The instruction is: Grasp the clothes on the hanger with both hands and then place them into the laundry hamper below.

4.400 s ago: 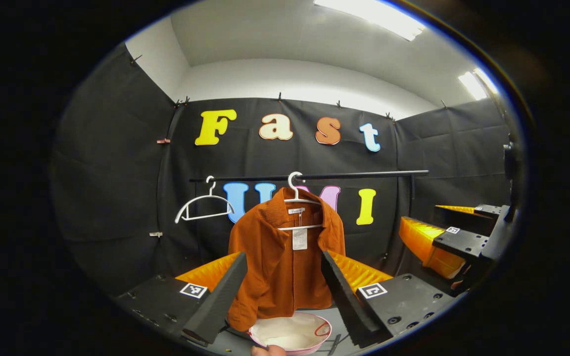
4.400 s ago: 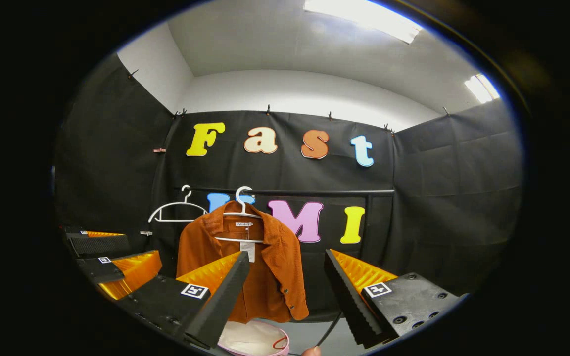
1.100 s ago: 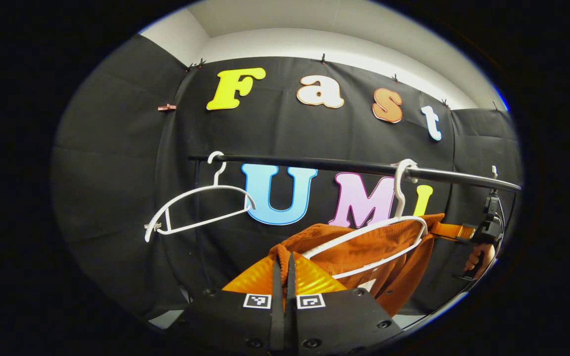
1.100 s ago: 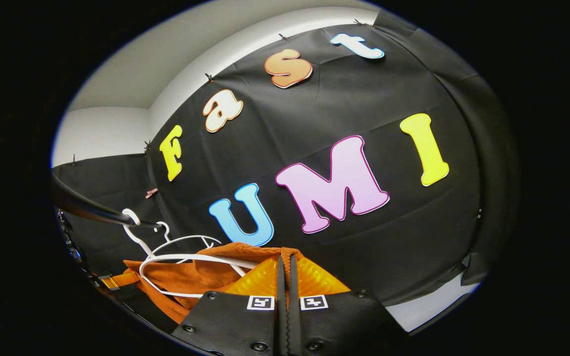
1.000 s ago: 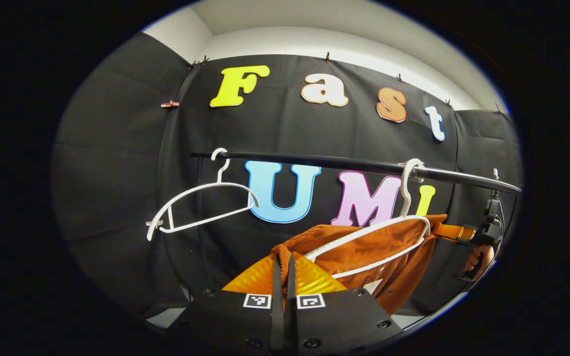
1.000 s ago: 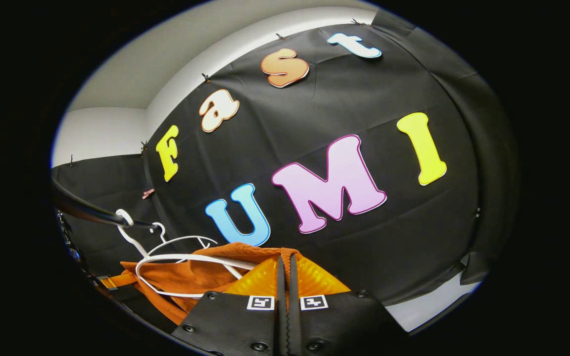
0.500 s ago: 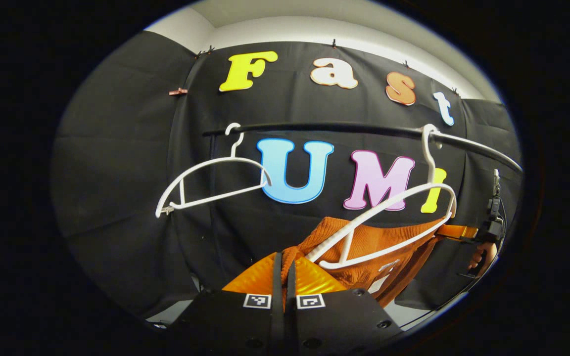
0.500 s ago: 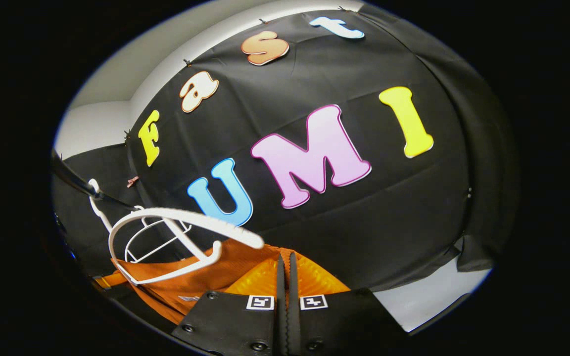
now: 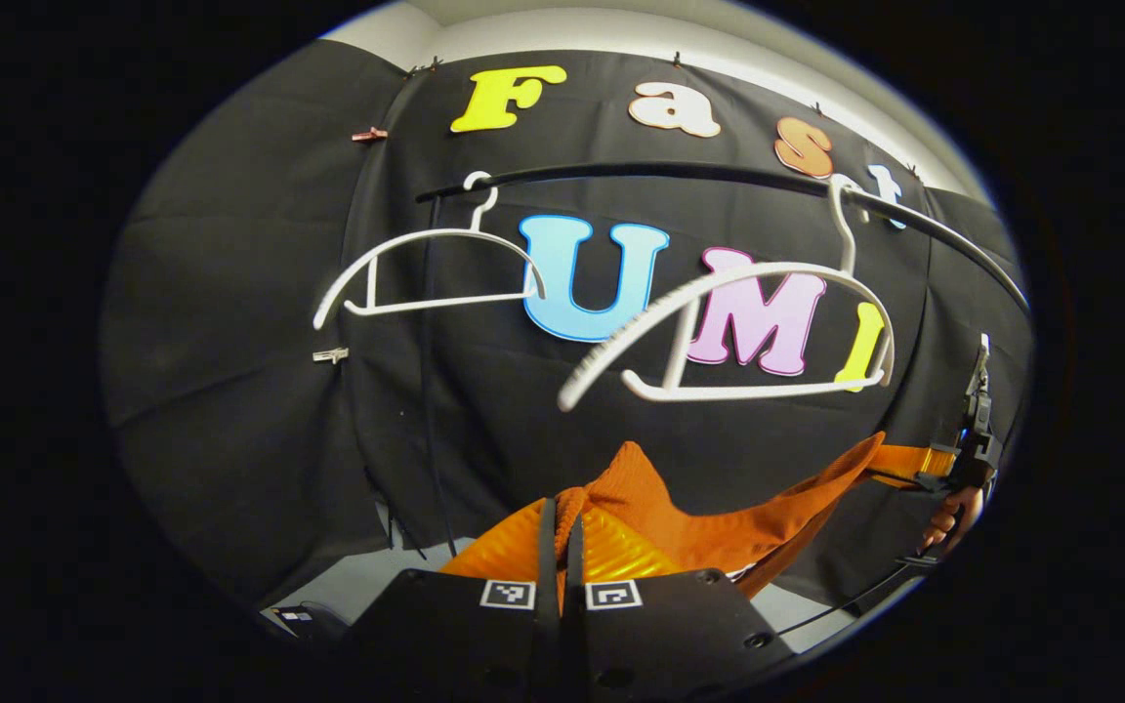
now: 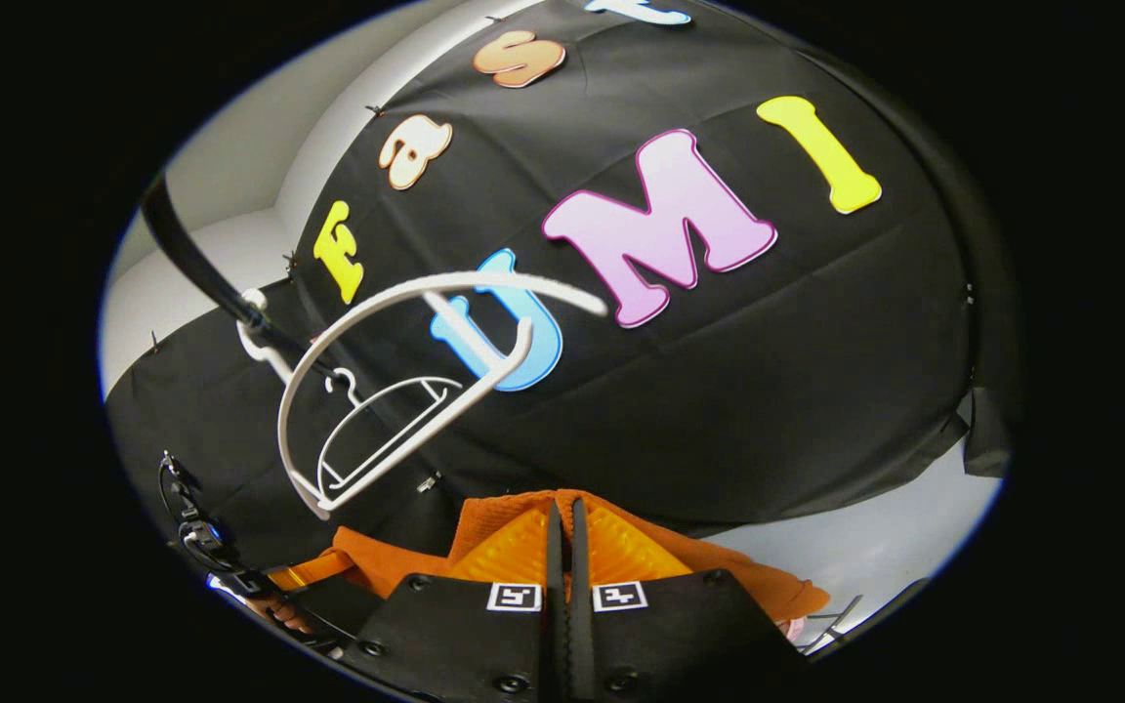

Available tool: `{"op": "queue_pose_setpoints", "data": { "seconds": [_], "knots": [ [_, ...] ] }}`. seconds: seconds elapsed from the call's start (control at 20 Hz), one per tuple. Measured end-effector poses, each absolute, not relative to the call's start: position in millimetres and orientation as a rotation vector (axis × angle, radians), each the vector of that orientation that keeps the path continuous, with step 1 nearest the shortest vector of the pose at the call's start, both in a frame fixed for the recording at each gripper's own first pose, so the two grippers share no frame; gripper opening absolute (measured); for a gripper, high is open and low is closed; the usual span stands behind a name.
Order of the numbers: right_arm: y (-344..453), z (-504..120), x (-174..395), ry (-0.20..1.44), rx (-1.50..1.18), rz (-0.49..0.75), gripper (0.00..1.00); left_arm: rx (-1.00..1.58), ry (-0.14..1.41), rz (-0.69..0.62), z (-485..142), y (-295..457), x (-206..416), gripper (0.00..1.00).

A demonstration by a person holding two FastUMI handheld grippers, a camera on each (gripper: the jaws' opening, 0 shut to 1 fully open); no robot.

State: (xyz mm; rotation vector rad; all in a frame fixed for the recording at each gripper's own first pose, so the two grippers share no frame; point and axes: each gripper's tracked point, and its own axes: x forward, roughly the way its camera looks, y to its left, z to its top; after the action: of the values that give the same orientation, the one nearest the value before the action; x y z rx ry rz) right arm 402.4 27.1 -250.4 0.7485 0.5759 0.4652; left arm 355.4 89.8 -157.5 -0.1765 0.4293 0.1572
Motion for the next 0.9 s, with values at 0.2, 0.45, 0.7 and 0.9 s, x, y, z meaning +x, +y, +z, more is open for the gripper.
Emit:
{"op": "queue_pose_setpoints", "data": {
  "seconds": [0.2, 0.45, 0.7, 0.9],
  "knots": [
    [66.0, -240.6, 371.7, 0.626, 0.792, 0.560, 0.05, -0.181, 0.451, 0.067, -164.7, 42.5, 354.7, 0.05],
    [107.6, -214.5, 345.5, 0.628, 0.830, 0.675, 0.05, -0.190, 0.417, -0.070, -146.1, -13.9, 358.4, 0.04],
    [117.8, -209.0, 332.4, 0.640, 0.827, 0.712, 0.05, -0.190, 0.384, -0.151, -140.5, -44.0, 360.4, 0.05],
    [118.4, -204.6, 329.2, 0.666, 0.846, 0.731, 0.05, -0.212, 0.366, -0.173, -136.5, -49.5, 359.5, 0.05]
  ]
}}
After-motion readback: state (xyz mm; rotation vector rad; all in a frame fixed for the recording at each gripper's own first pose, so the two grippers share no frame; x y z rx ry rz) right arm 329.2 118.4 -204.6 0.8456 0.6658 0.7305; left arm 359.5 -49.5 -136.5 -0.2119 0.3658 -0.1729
